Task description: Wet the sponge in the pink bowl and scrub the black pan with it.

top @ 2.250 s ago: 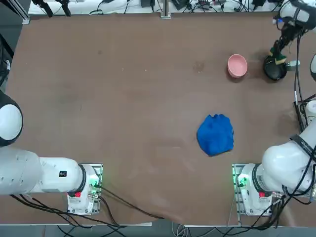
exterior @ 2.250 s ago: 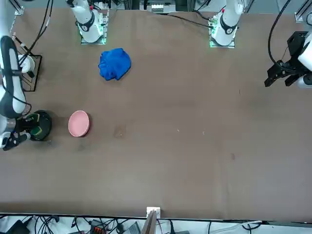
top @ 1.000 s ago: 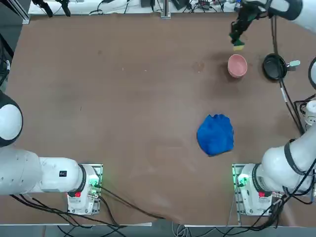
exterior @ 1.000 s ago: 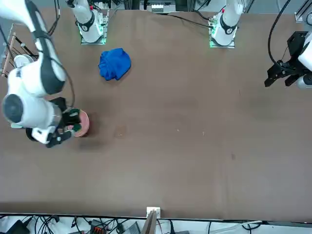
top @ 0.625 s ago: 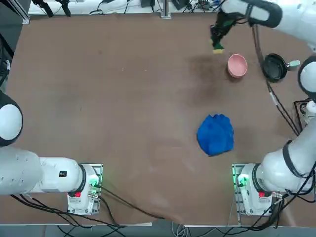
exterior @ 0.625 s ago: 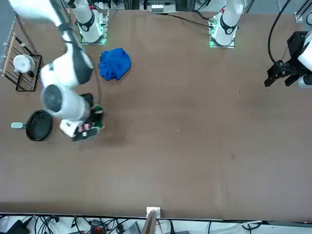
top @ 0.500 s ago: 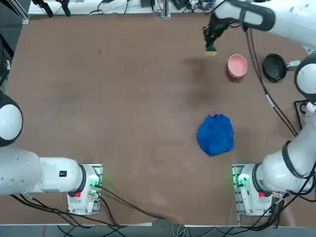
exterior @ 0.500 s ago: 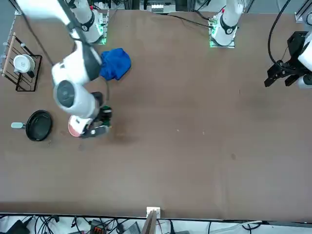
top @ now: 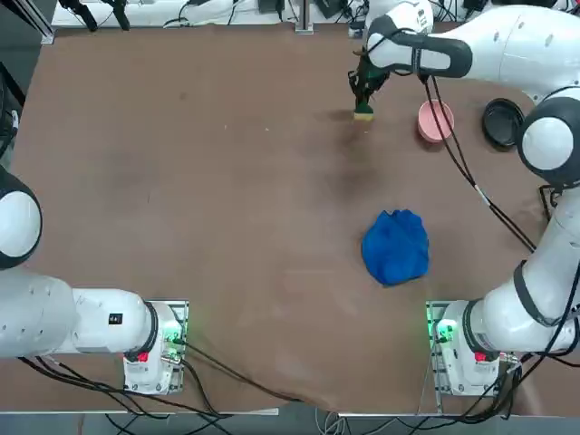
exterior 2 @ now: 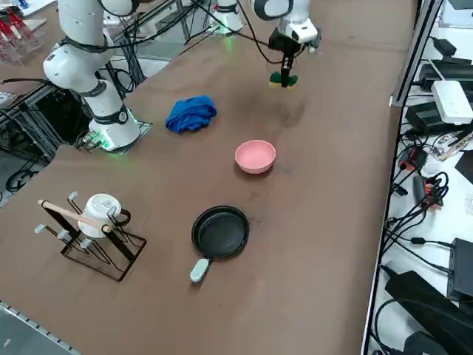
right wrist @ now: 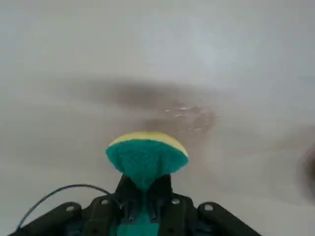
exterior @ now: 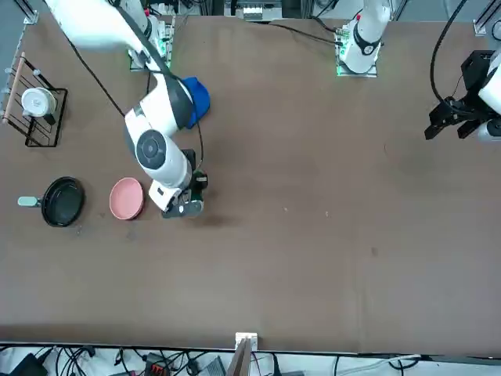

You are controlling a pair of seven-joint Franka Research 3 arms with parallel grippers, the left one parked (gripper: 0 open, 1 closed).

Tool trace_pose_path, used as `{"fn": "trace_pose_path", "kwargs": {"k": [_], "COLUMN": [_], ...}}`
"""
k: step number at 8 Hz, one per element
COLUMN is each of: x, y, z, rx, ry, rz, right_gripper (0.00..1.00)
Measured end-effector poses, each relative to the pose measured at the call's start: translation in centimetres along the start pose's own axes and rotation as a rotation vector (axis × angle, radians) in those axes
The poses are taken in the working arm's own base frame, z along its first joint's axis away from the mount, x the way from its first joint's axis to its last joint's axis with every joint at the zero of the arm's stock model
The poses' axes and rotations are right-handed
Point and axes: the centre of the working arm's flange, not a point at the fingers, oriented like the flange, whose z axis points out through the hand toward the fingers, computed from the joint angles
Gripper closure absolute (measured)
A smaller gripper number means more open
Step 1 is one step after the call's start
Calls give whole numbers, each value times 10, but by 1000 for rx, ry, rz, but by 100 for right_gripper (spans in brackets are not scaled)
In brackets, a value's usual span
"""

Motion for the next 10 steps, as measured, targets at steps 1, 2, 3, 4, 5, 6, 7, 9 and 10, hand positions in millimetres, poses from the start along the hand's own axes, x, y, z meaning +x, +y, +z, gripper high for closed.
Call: {"fn": "trace_pose_path", "kwargs": {"k": [1, 2, 3, 4, 5, 6, 7, 9, 10], "x": [5, 9, 11, 12, 11, 10, 9, 10, 11], "y": [11, 20, 26, 29, 27, 26, 26, 26, 26], "z": [21, 41, 60, 75, 83, 90, 94, 99, 102], "rx": [-29, -53, -59, -54, -60, -76, -86, -82, -75], "ry": [-2, 9, 23, 30, 31, 30, 29, 29, 36], "rz": [-2, -13, -19, -22, -36, -52, -61, -63, -64], "right_gripper": [88, 88, 88, 88, 88, 88, 87, 85, 82]}}
